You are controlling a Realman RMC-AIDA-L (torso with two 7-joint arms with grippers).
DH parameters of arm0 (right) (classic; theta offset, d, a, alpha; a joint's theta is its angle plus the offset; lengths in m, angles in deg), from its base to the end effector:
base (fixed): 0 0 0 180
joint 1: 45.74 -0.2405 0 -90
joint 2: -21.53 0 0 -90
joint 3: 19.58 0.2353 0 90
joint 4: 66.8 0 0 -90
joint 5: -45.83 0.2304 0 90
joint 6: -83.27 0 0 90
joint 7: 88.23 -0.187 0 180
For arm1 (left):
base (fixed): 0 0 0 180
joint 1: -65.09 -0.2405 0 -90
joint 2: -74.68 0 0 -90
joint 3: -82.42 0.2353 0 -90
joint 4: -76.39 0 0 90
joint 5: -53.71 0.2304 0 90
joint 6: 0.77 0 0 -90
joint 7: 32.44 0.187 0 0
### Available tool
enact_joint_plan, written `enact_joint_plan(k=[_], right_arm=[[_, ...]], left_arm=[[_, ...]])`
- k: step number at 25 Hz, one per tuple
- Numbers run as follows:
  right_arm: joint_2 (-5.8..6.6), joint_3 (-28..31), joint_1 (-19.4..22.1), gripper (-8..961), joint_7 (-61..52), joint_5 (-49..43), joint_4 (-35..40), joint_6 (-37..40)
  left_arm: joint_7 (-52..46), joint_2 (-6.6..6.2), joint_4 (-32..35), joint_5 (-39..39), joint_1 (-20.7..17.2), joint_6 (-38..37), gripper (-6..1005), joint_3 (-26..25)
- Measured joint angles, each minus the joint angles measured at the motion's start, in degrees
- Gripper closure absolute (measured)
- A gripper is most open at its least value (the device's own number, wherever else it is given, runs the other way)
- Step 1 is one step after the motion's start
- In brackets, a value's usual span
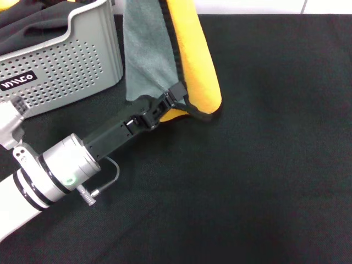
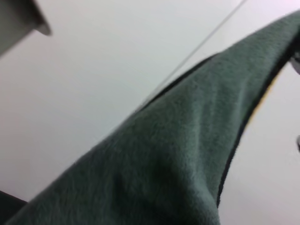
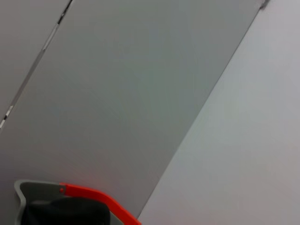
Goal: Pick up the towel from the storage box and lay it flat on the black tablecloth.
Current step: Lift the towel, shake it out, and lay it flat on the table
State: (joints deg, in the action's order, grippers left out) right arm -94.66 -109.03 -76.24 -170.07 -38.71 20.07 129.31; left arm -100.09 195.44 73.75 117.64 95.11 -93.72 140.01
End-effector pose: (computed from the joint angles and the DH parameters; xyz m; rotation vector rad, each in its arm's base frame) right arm -0.0459 0.3927 0.0165 -2.3393 -0.4622 0.8141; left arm -0.2210 0.3016 -0.0832 -2.1803 -1.1748 -1.5221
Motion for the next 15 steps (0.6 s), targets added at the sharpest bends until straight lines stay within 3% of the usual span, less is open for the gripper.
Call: enact_joint_plan(k=[6, 9, 15], right_arm=[[0.00, 0.5, 1.1, 948, 0.0, 0.1, -0.8, -0.3], [0.04, 0.7, 2.6, 948, -0.3, 0.3, -1.5, -0.4], [0.28, 2.7, 10.0, 948, -0.4, 1.8, -1.7, 0.9]], left_arm=[[0.0, 0.00, 2.2, 4.6, 0.1, -1.0, 869, 0.1], [0.4, -0.06, 2.5, 4.8, -0.1, -2.1, 981, 0.1], [-2.9, -0.83, 12.8, 3.5, -5.6, -11.3, 983, -0.4]])
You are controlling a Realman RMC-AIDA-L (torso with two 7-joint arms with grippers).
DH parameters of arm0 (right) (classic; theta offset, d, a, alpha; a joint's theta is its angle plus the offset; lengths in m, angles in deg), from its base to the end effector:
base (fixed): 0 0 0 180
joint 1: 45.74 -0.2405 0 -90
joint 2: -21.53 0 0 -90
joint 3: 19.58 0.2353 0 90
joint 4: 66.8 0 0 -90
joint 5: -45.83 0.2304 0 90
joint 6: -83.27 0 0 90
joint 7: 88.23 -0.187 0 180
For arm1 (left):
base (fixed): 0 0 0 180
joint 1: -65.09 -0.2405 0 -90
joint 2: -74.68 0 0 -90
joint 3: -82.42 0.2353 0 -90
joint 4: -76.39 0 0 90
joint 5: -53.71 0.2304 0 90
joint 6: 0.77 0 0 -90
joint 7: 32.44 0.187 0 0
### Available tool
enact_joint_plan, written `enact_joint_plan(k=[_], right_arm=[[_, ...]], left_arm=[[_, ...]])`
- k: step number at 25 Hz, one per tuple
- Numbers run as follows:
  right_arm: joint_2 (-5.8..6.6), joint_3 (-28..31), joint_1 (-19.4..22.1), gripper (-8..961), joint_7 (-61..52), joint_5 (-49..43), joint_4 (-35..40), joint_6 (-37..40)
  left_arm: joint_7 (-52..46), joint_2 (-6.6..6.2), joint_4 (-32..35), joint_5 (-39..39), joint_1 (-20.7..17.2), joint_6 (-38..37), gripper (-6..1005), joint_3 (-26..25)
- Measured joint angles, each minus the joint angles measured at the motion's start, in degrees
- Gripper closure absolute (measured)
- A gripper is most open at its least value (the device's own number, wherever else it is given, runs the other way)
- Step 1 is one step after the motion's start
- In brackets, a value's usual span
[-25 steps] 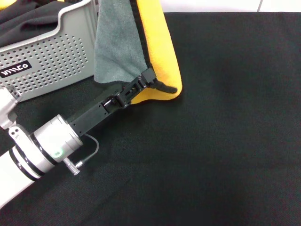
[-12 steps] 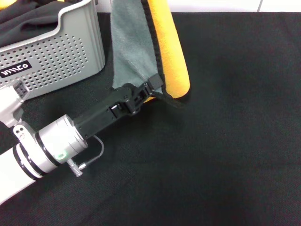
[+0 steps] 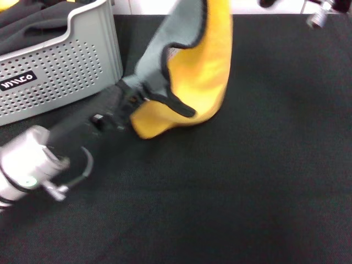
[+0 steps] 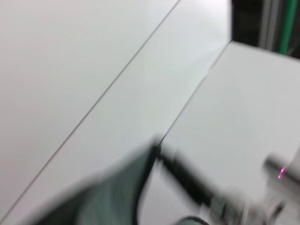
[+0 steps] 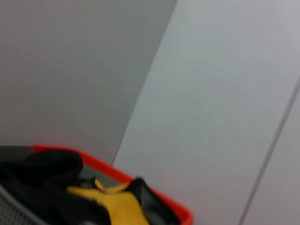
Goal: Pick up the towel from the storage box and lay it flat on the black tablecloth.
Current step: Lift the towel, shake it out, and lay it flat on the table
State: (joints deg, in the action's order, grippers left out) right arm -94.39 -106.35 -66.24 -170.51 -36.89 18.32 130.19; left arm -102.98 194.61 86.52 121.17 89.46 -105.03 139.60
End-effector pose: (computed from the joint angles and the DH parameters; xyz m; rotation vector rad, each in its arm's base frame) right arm 0.0343 0.4029 0.0284 -2.3205 -0.1849 0.7522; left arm -0.2079 0.2868 -0.0359 -2.2866 -0.8964 -1.6938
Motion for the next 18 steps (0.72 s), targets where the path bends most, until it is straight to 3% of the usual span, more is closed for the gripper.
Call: enact_joint_plan(k=[4, 6, 9, 13, 16, 18], right_arm=[[0.25, 2.4, 7.0, 948, 0.0, 3.4, 0.5, 7.2], [0.31, 3.7, 9.9, 947, 0.3, 5.4, 0.5, 13.9], [0.42, 5.9, 13.3, 947, 1.5, 6.6, -0.5, 27.2], [0.44, 8.9, 15.7, 947, 3.5, 10.6, -3.1, 42.3], [0.44, 11.8, 17.7, 947, 4.9, 14.2, -4.9, 51.7], [0.43, 14.7, 18.7, 947, 5.4, 15.4, -6.3, 57.4]], left_arm=[[-8.0, -1.03, 13.1, -1.1, -5.1, -2.7, 988, 0.0], [-13.0, -2.24, 20.8, -1.3, -7.0, -3.1, 989, 0.0], [-21.8, -5.91, 28.2, -0.5, -7.6, -3.7, 989, -0.1], [-27.9, -11.16, 29.4, 1.8, -6.3, -6.5, 989, 0.2], [-30.6, -13.57, 29.9, 5.9, -4.7, -9.7, 990, 0.1], [-32.1, -14.44, 30.2, 8.4, -3.5, -11.4, 990, 0.5]])
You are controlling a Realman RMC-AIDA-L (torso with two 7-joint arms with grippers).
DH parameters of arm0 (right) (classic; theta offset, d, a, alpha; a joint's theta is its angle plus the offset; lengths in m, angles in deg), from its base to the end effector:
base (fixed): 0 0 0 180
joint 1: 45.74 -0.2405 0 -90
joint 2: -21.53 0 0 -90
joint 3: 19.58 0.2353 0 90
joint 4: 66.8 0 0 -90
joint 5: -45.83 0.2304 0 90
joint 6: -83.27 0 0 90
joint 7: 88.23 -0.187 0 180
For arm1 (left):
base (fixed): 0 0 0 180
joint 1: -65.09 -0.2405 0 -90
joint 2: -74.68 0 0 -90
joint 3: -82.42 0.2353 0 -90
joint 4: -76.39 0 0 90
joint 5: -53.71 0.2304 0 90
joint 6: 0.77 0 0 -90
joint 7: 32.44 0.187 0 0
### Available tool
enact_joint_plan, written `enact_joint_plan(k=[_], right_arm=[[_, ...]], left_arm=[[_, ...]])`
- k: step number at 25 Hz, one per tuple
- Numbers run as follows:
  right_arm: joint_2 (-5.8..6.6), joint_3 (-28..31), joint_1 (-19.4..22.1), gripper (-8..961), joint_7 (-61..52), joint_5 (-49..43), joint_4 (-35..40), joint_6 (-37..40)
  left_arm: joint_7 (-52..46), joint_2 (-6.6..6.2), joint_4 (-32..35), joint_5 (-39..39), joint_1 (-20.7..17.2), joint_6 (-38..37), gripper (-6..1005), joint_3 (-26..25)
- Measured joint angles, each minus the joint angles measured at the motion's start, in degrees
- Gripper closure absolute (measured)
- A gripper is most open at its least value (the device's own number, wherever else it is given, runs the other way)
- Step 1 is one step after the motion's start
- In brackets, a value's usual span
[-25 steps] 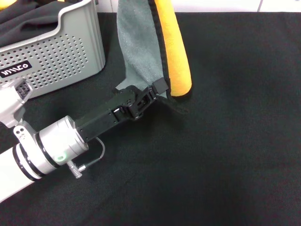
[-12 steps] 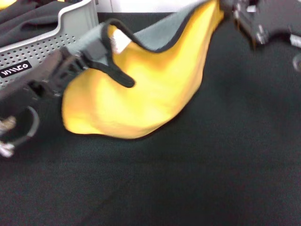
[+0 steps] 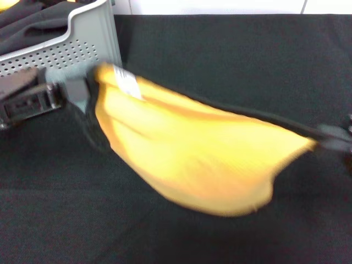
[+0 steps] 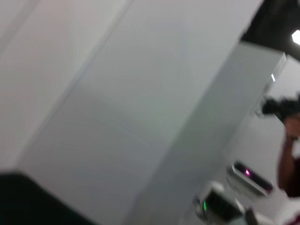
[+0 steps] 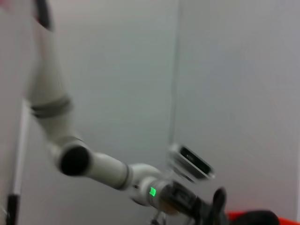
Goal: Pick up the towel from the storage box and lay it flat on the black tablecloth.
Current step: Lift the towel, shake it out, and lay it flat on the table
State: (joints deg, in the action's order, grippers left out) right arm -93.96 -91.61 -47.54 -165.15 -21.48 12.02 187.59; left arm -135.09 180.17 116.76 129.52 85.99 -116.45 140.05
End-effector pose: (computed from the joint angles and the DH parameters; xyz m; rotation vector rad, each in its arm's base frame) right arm 0.1326 0.2406 0.0639 -2.6939 -0.2088 1.2495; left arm -0.2030 0.2871 0.0876 2.6260 0.7838 1.2643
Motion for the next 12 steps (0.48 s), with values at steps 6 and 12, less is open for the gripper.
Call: enact_joint_plan(k=[6, 12], right_arm=[[0.01, 10.6, 0.2, 947, -0.1, 2.5, -9.0, 13.9], [0.06, 13.3, 0.1, 947, 0.8, -0.2, -15.1, 16.8]], left_arm=[[-4.2, -1.85, 0.9, 4.1, 2.7, -0.9, 990, 7.7], [-5.3, -3.25, 2.6, 4.8, 4.1, -1.0, 990, 16.1]])
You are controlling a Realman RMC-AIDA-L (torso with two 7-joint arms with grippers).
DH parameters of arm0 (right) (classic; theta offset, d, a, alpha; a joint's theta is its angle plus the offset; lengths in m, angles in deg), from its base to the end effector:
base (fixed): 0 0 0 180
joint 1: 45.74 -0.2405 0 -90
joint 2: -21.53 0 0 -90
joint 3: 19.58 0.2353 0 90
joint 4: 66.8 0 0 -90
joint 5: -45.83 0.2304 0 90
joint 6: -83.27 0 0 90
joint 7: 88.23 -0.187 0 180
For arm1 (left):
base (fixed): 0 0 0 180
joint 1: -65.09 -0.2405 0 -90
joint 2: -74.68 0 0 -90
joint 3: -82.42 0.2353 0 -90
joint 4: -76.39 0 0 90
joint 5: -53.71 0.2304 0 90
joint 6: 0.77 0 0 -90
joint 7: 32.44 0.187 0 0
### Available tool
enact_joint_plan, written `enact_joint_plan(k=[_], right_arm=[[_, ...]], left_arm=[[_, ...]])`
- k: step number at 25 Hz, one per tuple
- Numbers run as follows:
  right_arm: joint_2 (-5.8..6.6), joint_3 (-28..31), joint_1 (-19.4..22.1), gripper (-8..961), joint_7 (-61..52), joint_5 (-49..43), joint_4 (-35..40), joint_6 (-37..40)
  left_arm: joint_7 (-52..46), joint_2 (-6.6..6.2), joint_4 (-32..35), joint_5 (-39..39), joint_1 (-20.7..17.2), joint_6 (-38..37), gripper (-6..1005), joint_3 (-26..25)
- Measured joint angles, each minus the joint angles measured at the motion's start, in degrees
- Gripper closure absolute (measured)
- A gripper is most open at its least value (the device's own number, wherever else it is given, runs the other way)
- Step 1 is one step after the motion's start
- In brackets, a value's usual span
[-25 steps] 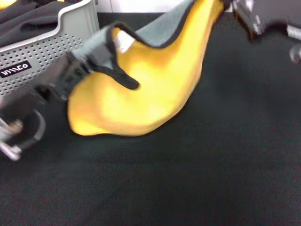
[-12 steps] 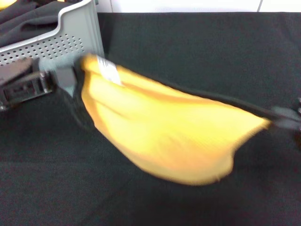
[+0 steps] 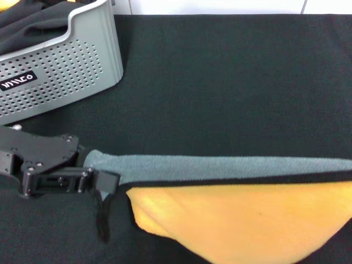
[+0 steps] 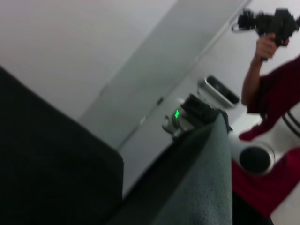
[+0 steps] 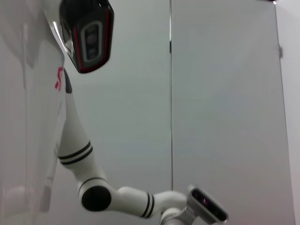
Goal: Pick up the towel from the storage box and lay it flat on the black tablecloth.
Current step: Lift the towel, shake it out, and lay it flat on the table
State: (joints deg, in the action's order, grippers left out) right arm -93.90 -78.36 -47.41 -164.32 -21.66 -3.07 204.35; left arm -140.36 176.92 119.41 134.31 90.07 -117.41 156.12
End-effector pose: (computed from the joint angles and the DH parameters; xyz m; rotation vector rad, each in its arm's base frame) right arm 0.1888 0.2081 0.0923 -2.6275 -0.0562 1.4279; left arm -0.1947 0.2688 0.0501 2.5353 0.7846 0.7248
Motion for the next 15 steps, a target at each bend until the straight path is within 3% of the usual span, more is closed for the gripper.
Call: enact_joint_plan(k=[9, 15], right_arm=[[0.03, -0.5, -0.6, 948, 0.4, -3.3, -2.9, 1.7], [0.04, -2.1, -1.2, 948, -1.0, -4.2, -2.2, 1.8]], left_arm=[[-1.7, -3.20, 0.3, -0.5, 0.9, -0.3, 991, 4.1], [-2.4, -5.14, 0.7, -3.8, 1.9, -0.5, 991, 11.8]])
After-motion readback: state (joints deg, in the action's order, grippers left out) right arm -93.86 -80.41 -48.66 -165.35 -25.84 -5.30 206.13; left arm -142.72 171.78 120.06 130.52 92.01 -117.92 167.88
